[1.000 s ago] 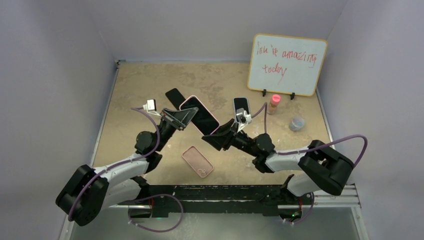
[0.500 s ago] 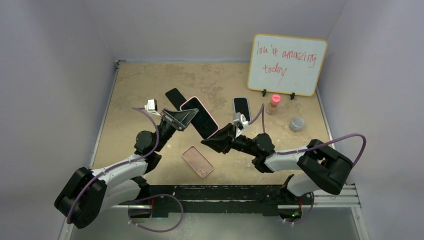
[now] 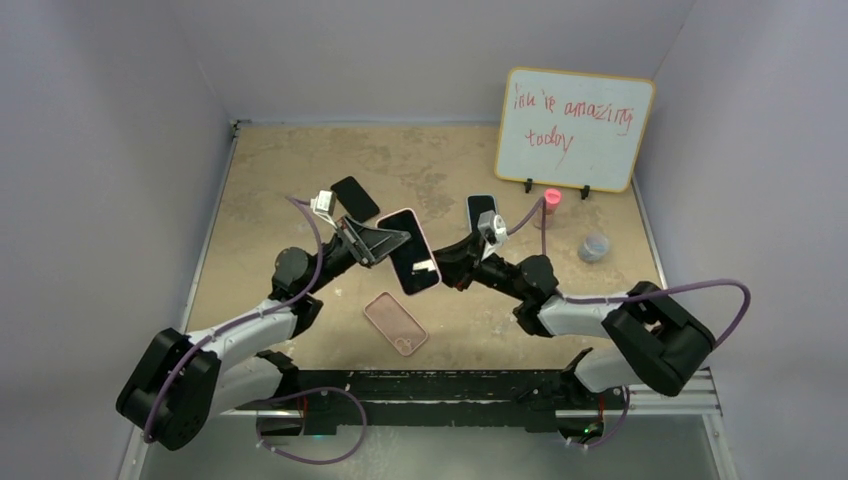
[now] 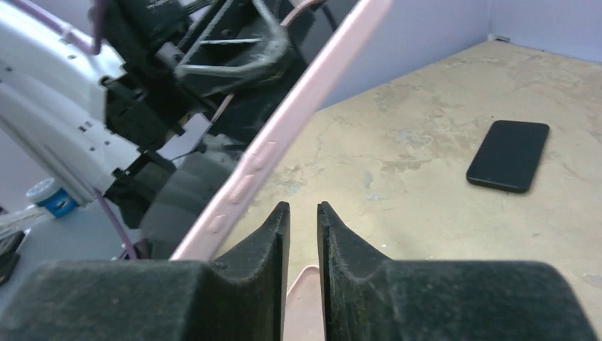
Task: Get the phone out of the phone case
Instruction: Remove the phone case from the phone.
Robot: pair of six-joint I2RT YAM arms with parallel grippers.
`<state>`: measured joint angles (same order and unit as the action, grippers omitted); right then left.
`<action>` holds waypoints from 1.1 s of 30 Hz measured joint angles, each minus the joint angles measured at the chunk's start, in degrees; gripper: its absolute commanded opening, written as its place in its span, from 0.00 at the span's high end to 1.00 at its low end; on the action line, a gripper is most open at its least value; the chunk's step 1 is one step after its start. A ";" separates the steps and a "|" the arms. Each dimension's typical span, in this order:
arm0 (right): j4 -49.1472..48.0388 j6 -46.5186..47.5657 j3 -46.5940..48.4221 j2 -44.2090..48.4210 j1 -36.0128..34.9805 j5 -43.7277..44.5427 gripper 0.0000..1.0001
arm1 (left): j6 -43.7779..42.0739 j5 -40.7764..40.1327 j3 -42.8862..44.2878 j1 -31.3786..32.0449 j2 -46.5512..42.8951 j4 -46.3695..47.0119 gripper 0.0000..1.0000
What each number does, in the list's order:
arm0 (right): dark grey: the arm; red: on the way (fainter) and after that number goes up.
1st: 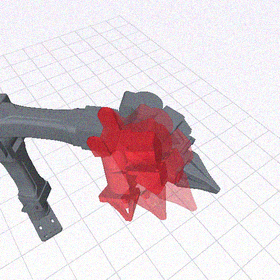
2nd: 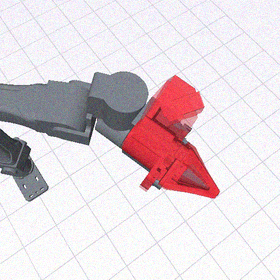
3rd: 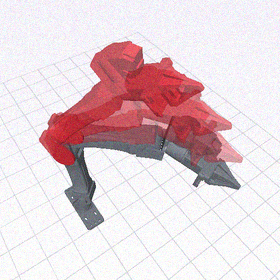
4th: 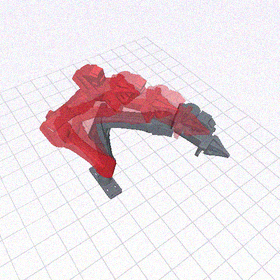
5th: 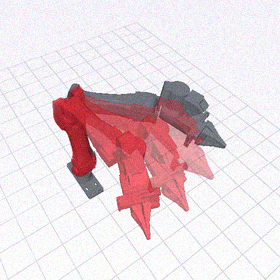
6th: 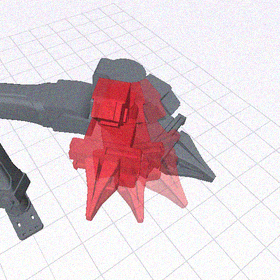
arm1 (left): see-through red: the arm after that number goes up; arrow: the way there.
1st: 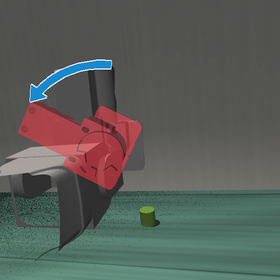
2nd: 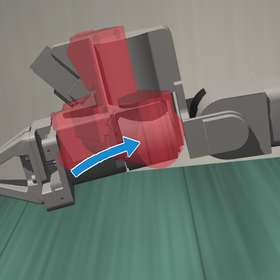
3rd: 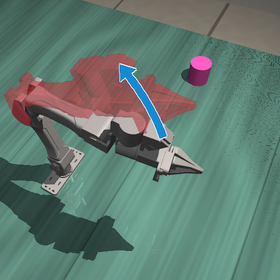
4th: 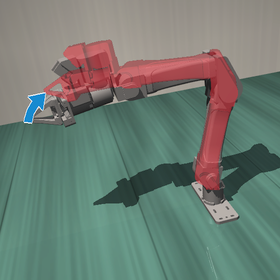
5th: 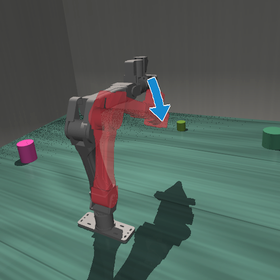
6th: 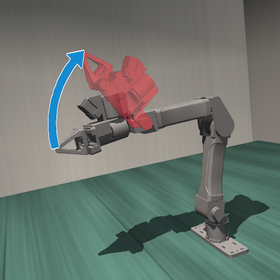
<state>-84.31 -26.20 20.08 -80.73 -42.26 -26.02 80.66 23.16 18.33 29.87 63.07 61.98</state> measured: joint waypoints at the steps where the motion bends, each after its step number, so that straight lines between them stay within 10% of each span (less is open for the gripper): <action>1: 0.72 -0.33 -0.04 0.92 0.35 -0.85 0.65 | 0.04 2.01 0.24 -0.90 0.50 0.00 1.00; 16: 35.69 12.90 4.98 18.56 1.77 -15.50 0.41 | -12.66 20.52 12.41 -7.26 0.85 -10.62 1.00; 33: 38.80 13.90 10.14 16.55 1.77 -22.36 0.67 | -23.12 27.82 16.28 -7.30 -0.46 -20.55 1.00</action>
<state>-45.52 -12.29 30.22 -64.18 -40.49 -48.38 57.54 50.98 34.61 22.57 62.61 41.43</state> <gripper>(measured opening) 0.396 0.152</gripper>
